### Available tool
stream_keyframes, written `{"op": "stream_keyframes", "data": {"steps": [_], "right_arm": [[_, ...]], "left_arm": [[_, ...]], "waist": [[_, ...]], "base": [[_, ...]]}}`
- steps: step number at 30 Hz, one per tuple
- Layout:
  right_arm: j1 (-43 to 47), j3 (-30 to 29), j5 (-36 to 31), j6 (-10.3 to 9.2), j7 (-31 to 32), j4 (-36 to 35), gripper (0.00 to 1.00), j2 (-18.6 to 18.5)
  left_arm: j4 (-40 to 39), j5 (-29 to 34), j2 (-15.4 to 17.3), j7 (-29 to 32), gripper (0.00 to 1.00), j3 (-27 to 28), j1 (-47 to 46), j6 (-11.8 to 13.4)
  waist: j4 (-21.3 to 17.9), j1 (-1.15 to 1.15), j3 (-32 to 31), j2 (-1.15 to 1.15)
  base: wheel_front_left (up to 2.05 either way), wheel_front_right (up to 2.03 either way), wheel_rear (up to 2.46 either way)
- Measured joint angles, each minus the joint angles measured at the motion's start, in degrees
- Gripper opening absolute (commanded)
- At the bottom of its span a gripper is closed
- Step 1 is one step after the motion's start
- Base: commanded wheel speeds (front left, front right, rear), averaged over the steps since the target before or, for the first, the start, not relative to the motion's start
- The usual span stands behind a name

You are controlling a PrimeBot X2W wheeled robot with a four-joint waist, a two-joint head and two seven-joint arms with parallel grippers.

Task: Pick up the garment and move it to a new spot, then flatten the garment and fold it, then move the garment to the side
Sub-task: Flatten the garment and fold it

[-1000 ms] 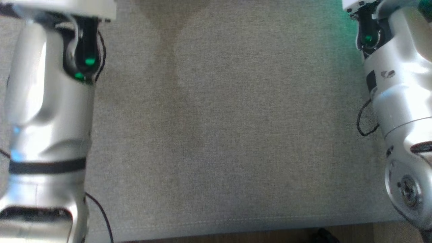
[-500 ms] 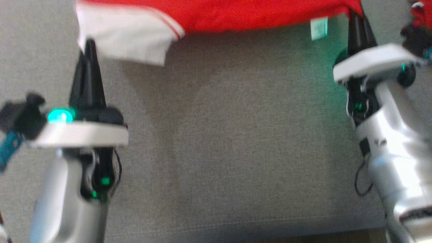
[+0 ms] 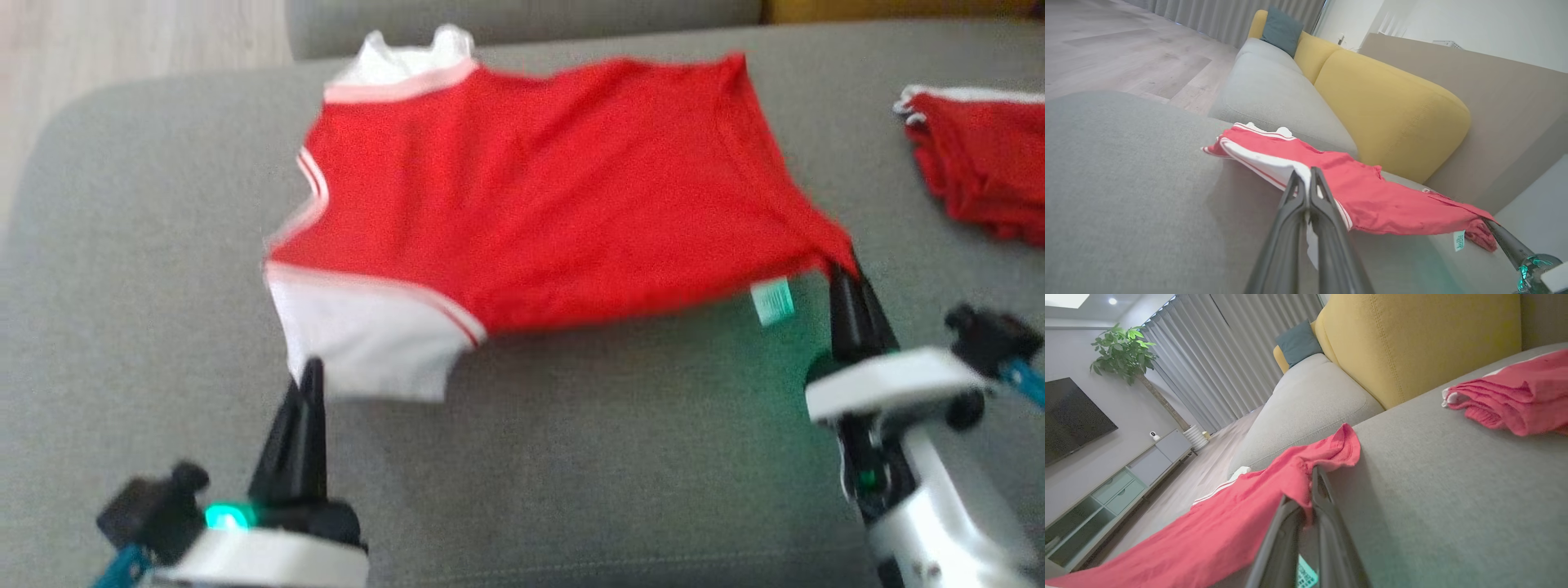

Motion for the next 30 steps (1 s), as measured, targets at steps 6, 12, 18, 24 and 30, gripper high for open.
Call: {"op": "stream_keyframes", "data": {"steps": [6, 12, 18, 24, 30], "right_arm": [[13.0, -5.0, -1.8, 0.00, 3.5, -9.4, 0.00, 0.9], [23.7, -10.6, -5.2, 0.00, 8.8, -16.9, 0.00, 4.8], [24.5, -13.1, -8.4, 0.00, 11.0, -17.9, 0.00, 6.4], [22.5, -13.2, -9.3, 0.00, 10.8, -13.7, 0.00, 7.3], [19.4, -11.6, -7.2, 0.00, 9.1, -7.9, 0.00, 7.3]], "left_arm": [[-4.5, 0.2, 0.3, 0.3, 0.00, -0.3, 9.2, 2.0], [-6.7, 0.1, 1.6, 2.1, 0.00, -0.5, 14.7, 3.0], [-4.1, -0.5, 1.5, 2.8, 0.00, -0.6, 14.0, 3.2], [2.2, -0.9, 0.6, 1.9, 0.00, -1.0, 8.2, 2.4], [7.6, -1.6, -0.2, 0.2, 0.00, -1.0, 0.9, 1.0]], "waist": [[0.5, 0.00, -4.4, 0.00], [1.0, 0.00, -4.6, 0.00], [0.3, 0.00, -3.7, 0.00], [-0.8, 0.00, -2.7, 0.00], [-1.3, 0.00, -2.6, 0.00]], "base": [[0.00, 0.00, 0.00], [0.00, 0.00, 0.00], [0.00, 0.00, 0.00], [0.00, 0.00, 0.00], [0.00, 0.00, 0.00]]}}
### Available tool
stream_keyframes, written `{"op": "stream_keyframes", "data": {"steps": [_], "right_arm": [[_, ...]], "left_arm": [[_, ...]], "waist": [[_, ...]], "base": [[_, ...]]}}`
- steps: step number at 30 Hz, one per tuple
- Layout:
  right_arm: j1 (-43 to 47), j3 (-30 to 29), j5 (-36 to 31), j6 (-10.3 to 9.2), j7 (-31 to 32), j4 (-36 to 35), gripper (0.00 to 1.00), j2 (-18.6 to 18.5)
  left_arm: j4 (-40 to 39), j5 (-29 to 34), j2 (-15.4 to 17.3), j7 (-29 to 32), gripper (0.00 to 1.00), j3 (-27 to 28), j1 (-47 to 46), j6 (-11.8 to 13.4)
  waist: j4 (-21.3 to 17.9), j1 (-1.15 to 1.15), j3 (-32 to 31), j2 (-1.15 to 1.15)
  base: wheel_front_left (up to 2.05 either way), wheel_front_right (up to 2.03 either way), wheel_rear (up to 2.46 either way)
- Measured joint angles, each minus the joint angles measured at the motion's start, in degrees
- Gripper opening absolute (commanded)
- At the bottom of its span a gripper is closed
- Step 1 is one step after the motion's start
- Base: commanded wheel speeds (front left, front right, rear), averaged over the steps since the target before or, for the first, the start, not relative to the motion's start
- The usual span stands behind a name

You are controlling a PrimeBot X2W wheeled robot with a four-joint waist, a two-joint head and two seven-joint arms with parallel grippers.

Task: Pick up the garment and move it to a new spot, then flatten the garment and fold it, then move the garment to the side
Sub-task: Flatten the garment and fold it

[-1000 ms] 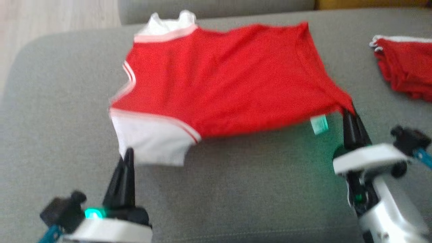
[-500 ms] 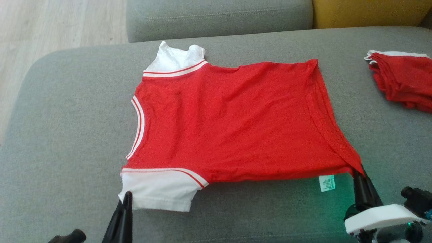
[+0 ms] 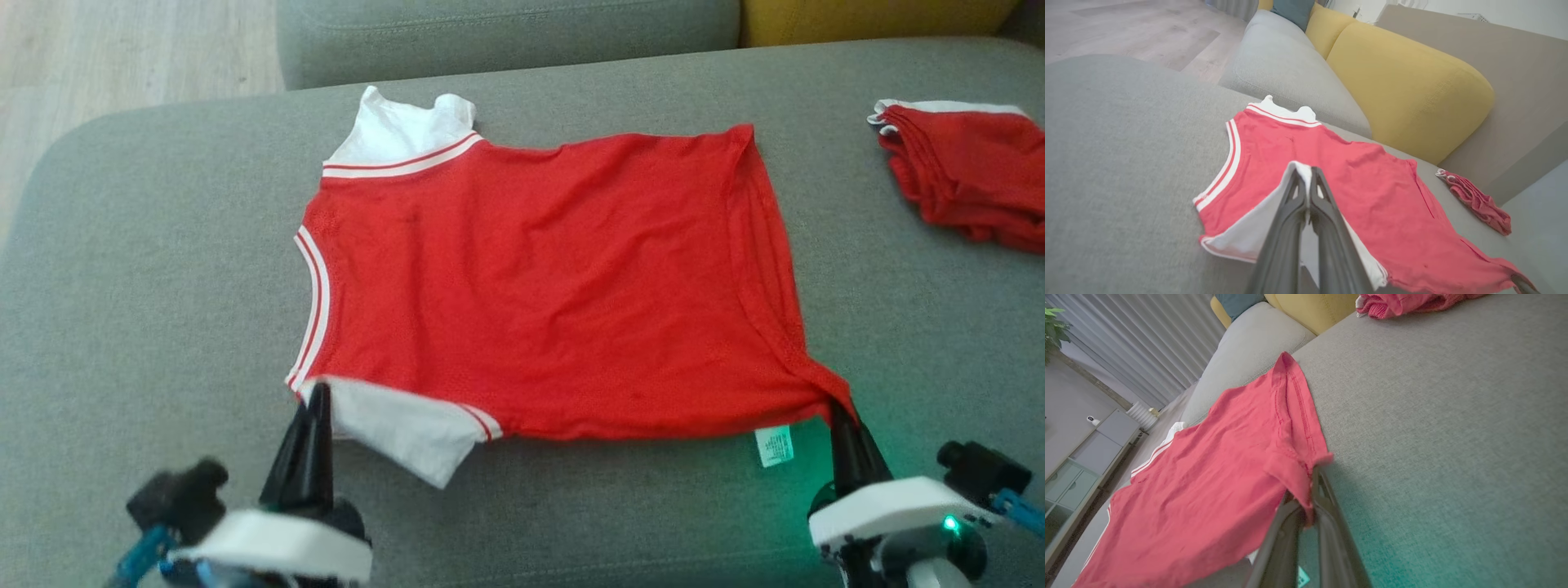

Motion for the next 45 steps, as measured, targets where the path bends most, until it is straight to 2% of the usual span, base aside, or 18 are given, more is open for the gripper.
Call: {"op": "stream_keyframes", "data": {"steps": [6, 10, 21, 22, 24, 25, 26, 28, 29, 32, 38, 42, 45], "right_arm": [[-5.7, 1.0, 1.1, 0.00, -0.7, 3.3, 0.00, 0.0], [-11.4, 1.4, 0.8, 0.00, -1.2, 6.0, 0.00, 0.0], [-26.0, 4.6, -0.5, 0.00, -2.0, 17.9, 0.00, -0.2], [-27.0, 5.1, -0.5, 0.00, -2.4, 18.9, 0.06, -0.2], [-28.9, 5.9, -0.5, 0.00, -3.0, 20.9, 0.42, -0.2], [-29.8, 6.3, -0.3, 0.00, -3.3, 21.8, 0.91, -0.2], [-30.5, 6.6, -0.1, 0.00, -3.7, 22.7, 1.00, -0.2], [-31.8, 6.6, 0.0, 0.00, -5.2, 24.3, 1.00, -0.3], [-32.4, 6.6, 0.2, 0.00, -5.8, 25.0, 1.00, -0.3], [-34.2, 5.8, 0.5, 0.00, -7.3, 27.3, 1.00, -0.3], [-35.4, 3.2, -2.2, 0.00, -9.0, 28.8, 1.00, -0.3], [-35.1, 1.8, -5.7, 0.00, -9.4, 26.1, 1.00, -0.4], [-33.2, -0.4, -8.9, 0.00, -9.4, 21.1, 1.00, -0.4]], "left_arm": [[5.7, 1.2, -0.1, -1.0, 0.00, -0.2, -10.5, -1.6], [11.2, 2.5, 0.0, -1.6, 0.00, 0.5, -18.0, -1.8], [27.0, 4.9, -0.5, -3.6, 0.00, 1.7, -32.7, -2.7], [28.0, 5.1, -0.7, -4.0, 0.00, 2.3, -33.3, -2.7], [29.4, 5.1, -1.1, -4.0, 0.00, 3.0, -34.3, -2.7], [29.7, 5.1, -1.3, -4.0, 0.00, 3.3, -34.5, -2.7], [29.7, 5.3, -1.7, -4.0, 0.15, 3.7, -34.6, -2.7], [29.1, 6.4, -2.1, -4.0, 0.58, 5.2, -34.9, -2.7], [28.8, 6.8, -2.1, -4.0, 1.00, 5.9, -34.9, -2.7], [28.4, 7.8, -2.4, -4.1, 1.00, 7.7, -34.9, -2.8], [26.9, 9.1, -3.6, -4.1, 1.00, 9.2, -33.9, -4.5], [25.6, 9.1, -3.7, -4.1, 1.00, 10.2, -30.2, -5.7], [25.6, 8.4, -3.7, -4.1, 1.00, 10.1, -26.5, -6.3]], "waist": [[-0.5, 0.00, 1.7, 0.00], [-1.0, 0.00, 3.8, 0.00], [-2.1, 0.01, 10.3, 0.00], [-2.1, 0.01, 10.7, 0.00], [-2.3, 0.01, 11.3, 0.00], [-2.3, 0.01, 11.5, 0.00], [-2.3, 0.01, 11.7, 0.00], [-2.1, 0.01, 11.9, 0.00], [-1.9, 0.01, 11.9, 0.00], [-1.6, 0.01, 11.8, 0.00], [-1.0, 0.01, 11.0, 0.00], [-0.8, 0.01, 10.0, 0.00], [-0.7, 0.01, 9.1, 0.00]], "base": [[0.00, 0.00, 0.00], [0.00, 0.00, 0.00], [0.00, 0.00, 0.00], [0.00, 0.00, 0.00], [0.00, 0.00, 0.00], [0.00, 0.00, 0.00], [0.00, 0.00, 0.00], [0.00, 0.00, 0.00], [0.00, 0.00, 0.00], [0.00, 0.00, 0.00], [0.00, 0.00, 0.00], [0.00, 0.00, 0.00], [0.00, 0.00, 0.00]]}}
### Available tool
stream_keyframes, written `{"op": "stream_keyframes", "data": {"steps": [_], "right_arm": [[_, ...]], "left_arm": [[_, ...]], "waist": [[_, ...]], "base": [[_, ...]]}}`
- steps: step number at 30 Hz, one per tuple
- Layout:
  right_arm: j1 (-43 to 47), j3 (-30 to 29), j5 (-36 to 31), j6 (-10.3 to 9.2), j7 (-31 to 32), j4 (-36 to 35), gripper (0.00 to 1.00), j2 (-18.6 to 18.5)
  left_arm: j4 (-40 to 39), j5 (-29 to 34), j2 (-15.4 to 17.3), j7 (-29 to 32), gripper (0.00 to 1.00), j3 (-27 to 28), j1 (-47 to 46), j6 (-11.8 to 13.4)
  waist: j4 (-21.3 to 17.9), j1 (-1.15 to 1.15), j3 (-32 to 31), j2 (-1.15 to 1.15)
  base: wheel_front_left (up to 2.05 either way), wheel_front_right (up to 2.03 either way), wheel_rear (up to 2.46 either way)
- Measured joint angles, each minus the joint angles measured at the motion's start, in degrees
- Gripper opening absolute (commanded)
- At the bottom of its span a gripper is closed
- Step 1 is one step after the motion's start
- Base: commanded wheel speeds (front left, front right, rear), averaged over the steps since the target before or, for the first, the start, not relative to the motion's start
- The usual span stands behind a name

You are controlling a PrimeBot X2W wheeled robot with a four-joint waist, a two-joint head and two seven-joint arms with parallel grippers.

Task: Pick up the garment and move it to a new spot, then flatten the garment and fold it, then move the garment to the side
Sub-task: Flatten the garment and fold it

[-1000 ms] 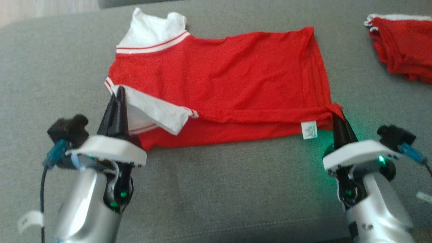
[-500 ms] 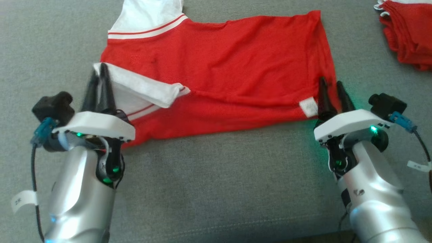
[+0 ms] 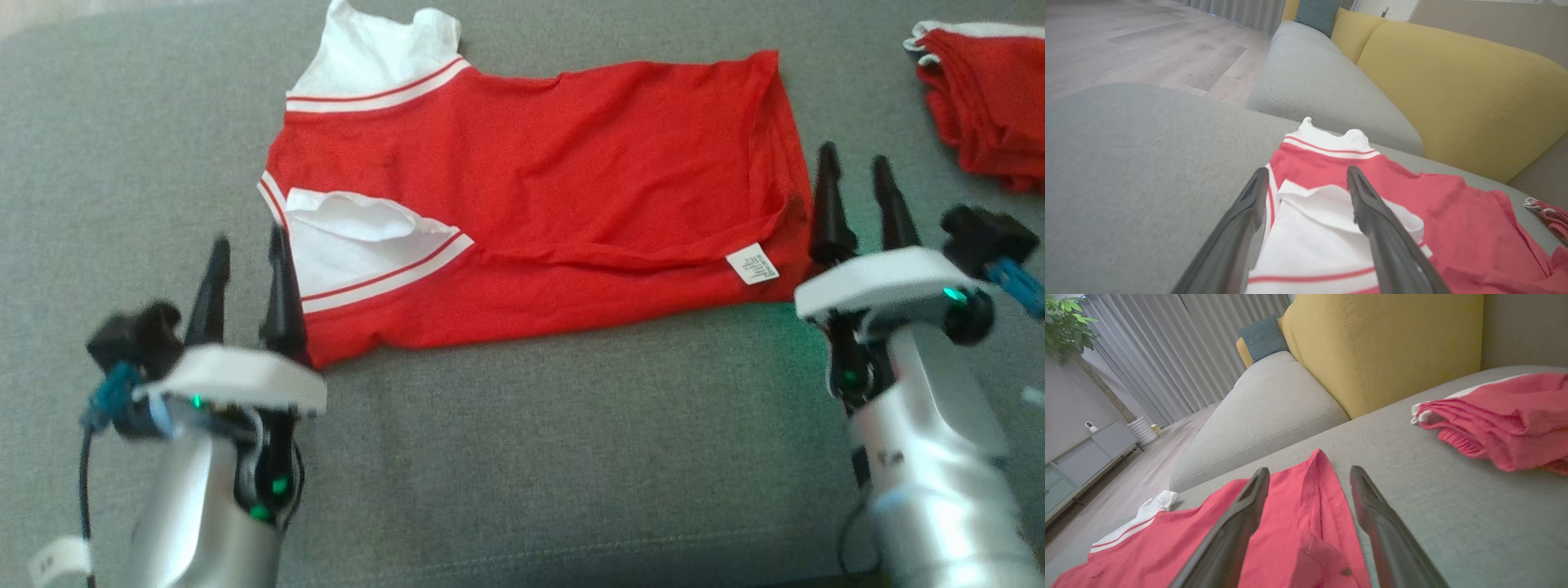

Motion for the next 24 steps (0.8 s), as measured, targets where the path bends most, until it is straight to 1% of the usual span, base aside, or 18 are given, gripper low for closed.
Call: {"op": "stream_keyframes", "data": {"steps": [2, 6, 9, 16, 21, 22, 23, 24], "right_arm": [[2.7, -1.1, -1.9, 0.00, -0.1, -2.9, 1.00, 0.0], [9.2, -2.1, -4.8, 0.00, -0.1, -7.0, 1.00, 0.0], [11.5, -2.1, -5.7, 0.00, -0.1, -8.7, 1.00, 0.0], [13.5, -0.6, -4.3, 0.00, 0.1, -13.5, 1.00, 0.1], [13.5, -0.5, -4.2, 0.00, 0.7, -15.2, 1.00, 0.1], [13.5, -0.5, -4.2, 0.00, 0.8, -15.4, 1.00, 0.1], [13.5, -0.5, -4.2, 0.00, 1.0, -15.6, 1.00, 0.1], [13.5, -0.4, -4.2, 0.00, 1.2, -15.7, 1.00, 0.1]], "left_arm": [[-0.1, -0.4, 0.1, 0.5, 1.00, 0.0, 2.3, 0.0], [-1.3, -1.1, 0.7, 5.0, 1.00, -0.1, 6.0, 0.1], [-2.1, -1.7, 1.0, 7.9, 1.00, -0.1, 7.6, 0.3], [-4.2, -3.3, 2.6, 16.7, 1.00, 0.4, 10.6, 3.6], [-5.8, -4.2, 3.1, 20.6, 1.00, 0.5, 10.6, 4.4], [-5.8, -4.5, 3.2, 21.6, 0.99, 0.5, 10.6, 5.1], [-5.8, -4.6, 3.2, 22.6, 0.88, 0.5, 10.6, 5.6], [-5.9, -4.6, 3.3, 23.4, 0.75, 0.5, 10.6, 6.0]], "waist": [[0.1, 0.00, -0.6, 0.00], [0.2, 0.00, -1.7, 0.00], [0.2, 0.00, -2.0, 0.00], [-0.8, 0.00, -1.1, 0.00], [-1.4, 0.00, -0.2, 0.00], [-1.5, 0.00, -0.1, 0.00], [-1.7, 0.00, 0.0, 0.00], [-1.8, 0.00, 0.0, 0.00]], "base": [[0.00, 0.00, 0.00], [0.00, 0.00, 0.00], [0.00, 0.00, 0.00], [0.00, 0.00, 0.00], [0.00, 0.00, 0.00], [0.00, 0.00, 0.00], [0.00, 0.00, 0.00], [0.00, 0.00, 0.00]]}}
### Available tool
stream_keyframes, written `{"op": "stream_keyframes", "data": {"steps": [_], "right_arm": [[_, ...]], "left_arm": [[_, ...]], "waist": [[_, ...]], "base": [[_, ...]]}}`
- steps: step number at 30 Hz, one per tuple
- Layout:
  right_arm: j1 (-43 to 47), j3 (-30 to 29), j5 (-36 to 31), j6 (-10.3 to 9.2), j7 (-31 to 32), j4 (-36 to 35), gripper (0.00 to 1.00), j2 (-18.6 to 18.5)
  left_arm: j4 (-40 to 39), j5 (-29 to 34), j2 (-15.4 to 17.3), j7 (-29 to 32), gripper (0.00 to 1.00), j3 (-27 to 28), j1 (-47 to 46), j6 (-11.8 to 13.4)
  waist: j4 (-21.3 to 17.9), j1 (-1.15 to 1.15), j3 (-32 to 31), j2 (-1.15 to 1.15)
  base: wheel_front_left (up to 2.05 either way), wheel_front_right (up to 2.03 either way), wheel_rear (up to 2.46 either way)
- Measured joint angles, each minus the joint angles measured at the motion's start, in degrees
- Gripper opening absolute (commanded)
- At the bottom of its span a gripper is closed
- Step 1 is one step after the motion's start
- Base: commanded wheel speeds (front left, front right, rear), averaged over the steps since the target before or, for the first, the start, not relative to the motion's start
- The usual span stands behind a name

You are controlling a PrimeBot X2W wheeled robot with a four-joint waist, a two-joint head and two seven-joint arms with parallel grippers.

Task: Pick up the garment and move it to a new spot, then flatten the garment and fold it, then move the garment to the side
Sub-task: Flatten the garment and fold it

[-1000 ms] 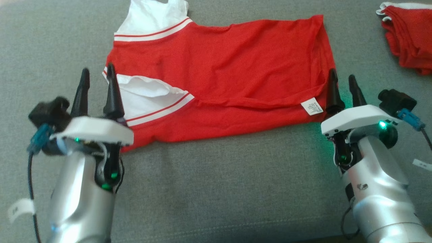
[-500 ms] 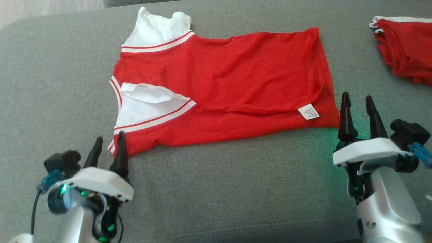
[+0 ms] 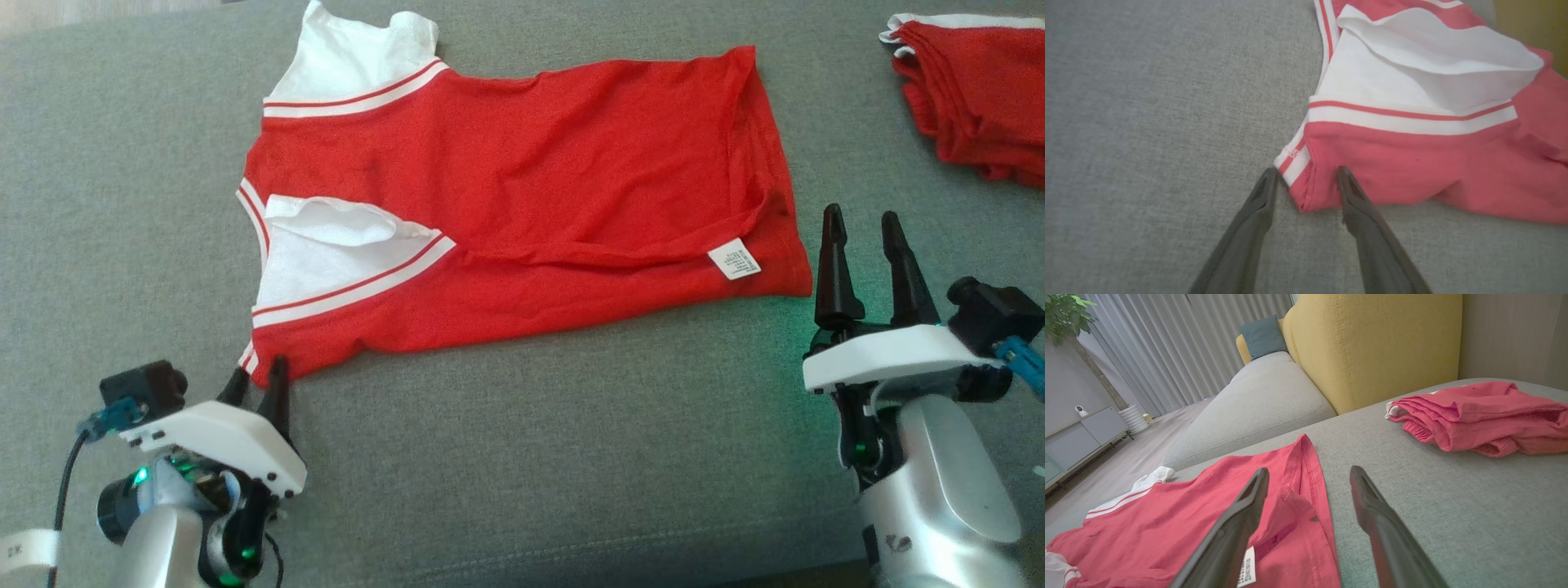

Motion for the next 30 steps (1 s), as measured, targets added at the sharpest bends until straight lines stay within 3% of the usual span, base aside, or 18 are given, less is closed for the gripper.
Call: {"op": "stream_keyframes", "data": {"steps": [6, 7, 8, 19, 29, 30], "right_arm": [[0.0, 0.1, 0.0, 0.00, 0.6, -0.1, 1.00, 0.0], [0.0, 0.0, 0.0, 0.00, 0.7, -0.1, 1.00, 0.0], [0.0, 0.0, 0.0, 0.00, 1.1, -0.1, 1.00, 0.0], [-0.3, -3.4, -2.7, 0.00, 9.0, 8.5, 1.00, 0.0], [-5.5, -2.3, -2.4, 0.00, 14.4, 15.7, 1.00, -0.1], [-5.9, -1.9, -2.4, 0.00, 15.1, 16.3, 0.96, -0.1]], "left_arm": [[-0.8, 0.0, 0.5, 3.2, 0.38, 0.2, 0.0, 1.7], [-0.8, -0.3, 0.5, 3.4, 0.26, 0.3, 0.0, 1.8], [-0.8, -0.4, 0.5, 3.5, 0.00, 0.4, 0.0, 1.9], [-3.3, -0.4, 0.5, 1.8, 0.00, -0.5, -0.1, 1.1], [-6.8, -0.5, 0.5, 0.0, 0.00, -0.5, 0.0, 1.1], [-6.9, -0.8, 0.5, -0.3, 0.00, -0.5, 0.0, 1.1]], "waist": [[-0.3, 0.00, 0.2, 0.00], [-0.3, 0.00, 0.3, 0.00], [-0.2, 0.00, 0.3, 0.00], [0.9, 0.00, 0.6, 0.00], [2.4, 0.00, 0.0, 0.00], [2.6, 0.00, -0.1, 0.00]], "base": [[0.00, 0.00, 0.00], [0.00, 0.00, 0.00], [0.00, 0.00, 0.00], [0.00, 0.00, 0.00], [0.00, 0.00, 0.00], [0.00, 0.00, 0.00]]}}
